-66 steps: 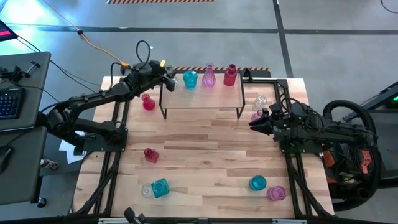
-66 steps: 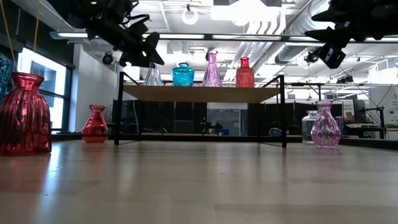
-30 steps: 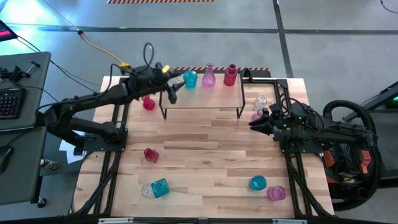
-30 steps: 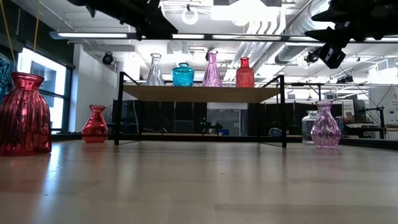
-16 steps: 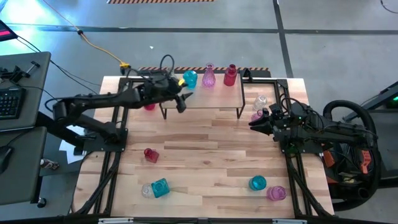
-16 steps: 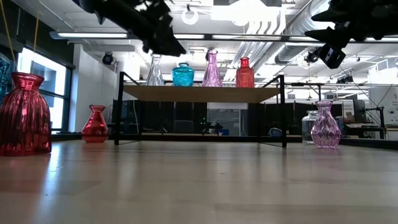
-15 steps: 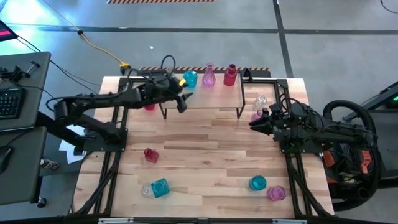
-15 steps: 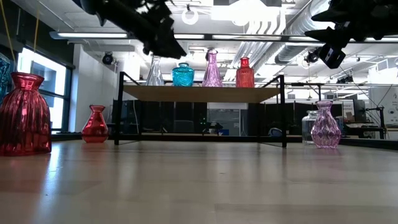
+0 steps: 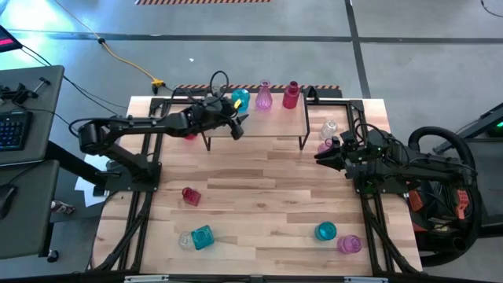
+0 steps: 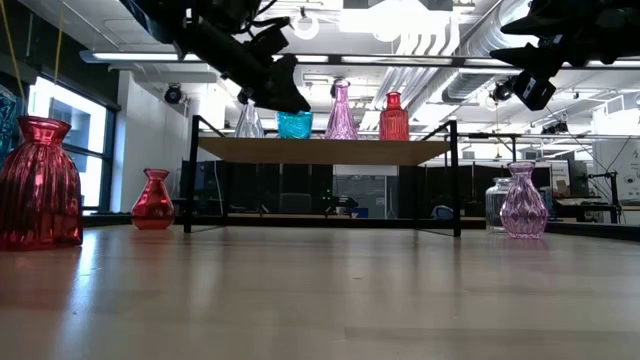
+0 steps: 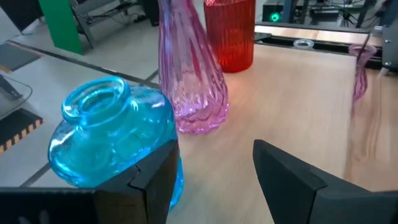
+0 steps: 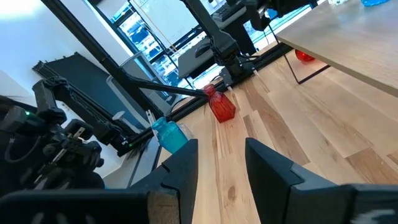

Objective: Sort vases onto shelf
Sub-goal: Adjust the blue flower vase on the shelf

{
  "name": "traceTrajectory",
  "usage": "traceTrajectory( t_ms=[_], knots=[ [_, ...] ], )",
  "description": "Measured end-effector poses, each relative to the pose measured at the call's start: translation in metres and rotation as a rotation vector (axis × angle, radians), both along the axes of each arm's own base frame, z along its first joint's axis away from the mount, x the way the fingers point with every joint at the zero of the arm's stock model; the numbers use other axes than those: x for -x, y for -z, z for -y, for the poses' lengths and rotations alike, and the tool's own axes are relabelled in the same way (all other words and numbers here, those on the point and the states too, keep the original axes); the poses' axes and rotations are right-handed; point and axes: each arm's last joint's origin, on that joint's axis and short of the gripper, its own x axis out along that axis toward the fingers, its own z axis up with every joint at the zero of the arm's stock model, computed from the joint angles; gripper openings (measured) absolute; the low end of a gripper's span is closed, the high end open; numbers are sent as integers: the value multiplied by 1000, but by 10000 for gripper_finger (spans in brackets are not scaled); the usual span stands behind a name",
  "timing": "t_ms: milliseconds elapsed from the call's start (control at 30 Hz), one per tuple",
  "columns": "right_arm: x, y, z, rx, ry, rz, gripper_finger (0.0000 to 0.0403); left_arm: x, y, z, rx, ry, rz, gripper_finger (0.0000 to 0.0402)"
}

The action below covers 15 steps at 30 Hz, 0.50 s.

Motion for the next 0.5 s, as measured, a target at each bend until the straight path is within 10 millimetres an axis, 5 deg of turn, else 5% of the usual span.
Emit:
traceTrajectory(
  t_ms=[500],
  knots=[
    [0,0,0,0,0,0,114,-2,-1,-1,17,-21,46,200]
  ],
)
